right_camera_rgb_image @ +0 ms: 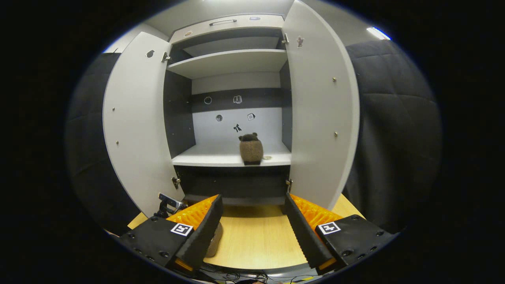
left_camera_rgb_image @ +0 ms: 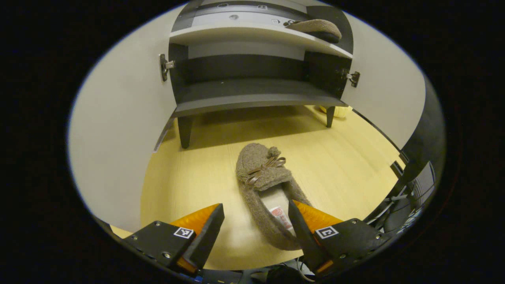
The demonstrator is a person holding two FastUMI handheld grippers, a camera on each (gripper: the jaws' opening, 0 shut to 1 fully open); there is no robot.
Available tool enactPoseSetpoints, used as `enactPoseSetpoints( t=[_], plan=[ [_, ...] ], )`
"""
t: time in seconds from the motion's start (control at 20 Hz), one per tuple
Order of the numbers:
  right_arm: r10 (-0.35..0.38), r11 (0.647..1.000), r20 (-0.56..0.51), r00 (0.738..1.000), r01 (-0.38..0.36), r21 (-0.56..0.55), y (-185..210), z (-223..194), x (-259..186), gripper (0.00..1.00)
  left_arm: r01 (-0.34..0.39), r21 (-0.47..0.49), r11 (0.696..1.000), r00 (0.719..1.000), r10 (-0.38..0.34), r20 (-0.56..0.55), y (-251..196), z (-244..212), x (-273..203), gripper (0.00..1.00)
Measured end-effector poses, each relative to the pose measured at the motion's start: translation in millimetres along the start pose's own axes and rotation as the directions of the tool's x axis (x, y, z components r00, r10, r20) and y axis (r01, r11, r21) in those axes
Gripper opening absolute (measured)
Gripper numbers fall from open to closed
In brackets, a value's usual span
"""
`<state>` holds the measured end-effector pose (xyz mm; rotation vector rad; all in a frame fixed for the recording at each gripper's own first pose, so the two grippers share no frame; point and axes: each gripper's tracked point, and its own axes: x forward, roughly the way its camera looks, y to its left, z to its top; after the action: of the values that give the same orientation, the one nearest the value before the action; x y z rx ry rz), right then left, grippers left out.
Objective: Grab one shoe with the right hand and put it into the shoe cabinet, grab the other shoe with the left hand and put it into the shoe cabinet; then close the right door with the right hand and the left door with the left hand.
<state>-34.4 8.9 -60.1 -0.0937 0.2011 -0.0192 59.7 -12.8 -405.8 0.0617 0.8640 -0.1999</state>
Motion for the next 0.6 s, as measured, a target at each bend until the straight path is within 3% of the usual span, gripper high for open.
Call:
enactPoseSetpoints(
  t=[0.05,0.1,0.15,0.2,0.25,0.3,0.4,0.5,0.6],
  plan=[
    [-0.025,1.000,-0.016,1.000,0.025,0.002,-8.6,-6.3,-5.2,0.94,0.001,-0.007,1.000,1.000,-0.002,-0.015,1.7,-2.6,7.7,0.95],
    [-0.051,0.999,-0.024,0.998,0.051,0.009,-18.5,-10.0,-10.0,0.99,0.004,-0.014,1.000,1.000,-0.005,-0.024,3.4,-2.5,13.7,0.99],
    [-0.079,0.997,-0.029,0.996,0.080,0.020,-28.0,-11.7,-16.2,0.94,0.006,-0.020,1.000,1.000,-0.006,-0.029,4.3,-1.1,21.6,0.99],
    [-0.108,0.994,-0.034,0.994,0.109,0.031,-38.8,-15.3,-22.3,0.99,0.010,-0.023,1.000,0.999,-0.010,-0.030,4.3,-0.1,26.1,0.99],
    [-0.146,0.988,-0.041,0.988,0.148,0.038,-50.8,-18.0,-30.1,0.99,0.019,-0.025,1.000,0.999,-0.019,-0.030,3.6,1.6,32.6,0.90],
    [-0.193,0.980,-0.047,0.980,0.195,0.043,-66.8,-23.1,-38.6,0.99,0.008,-0.024,1.000,0.999,-0.008,-0.032,6.5,2.9,38.0,0.99],
    [-0.287,0.955,-0.063,0.956,0.291,0.056,-97.2,-30.8,-58.1,0.99,0.009,-0.043,0.999,0.999,-0.011,-0.046,5.5,3.1,49.2,0.68],
    [-0.362,0.926,-0.082,0.929,0.368,0.087,-123.5,-37.7,-79.1,0.99,0.023,-0.046,0.999,0.999,-0.024,-0.028,4.0,9.5,52.9,0.68],
    [-0.420,0.895,-0.100,0.902,0.430,0.120,-146.7,-41.9,-95.5,0.99,0.022,-0.049,0.999,0.999,-0.023,-0.022,2.5,15.0,57.7,0.56]
  ],
)
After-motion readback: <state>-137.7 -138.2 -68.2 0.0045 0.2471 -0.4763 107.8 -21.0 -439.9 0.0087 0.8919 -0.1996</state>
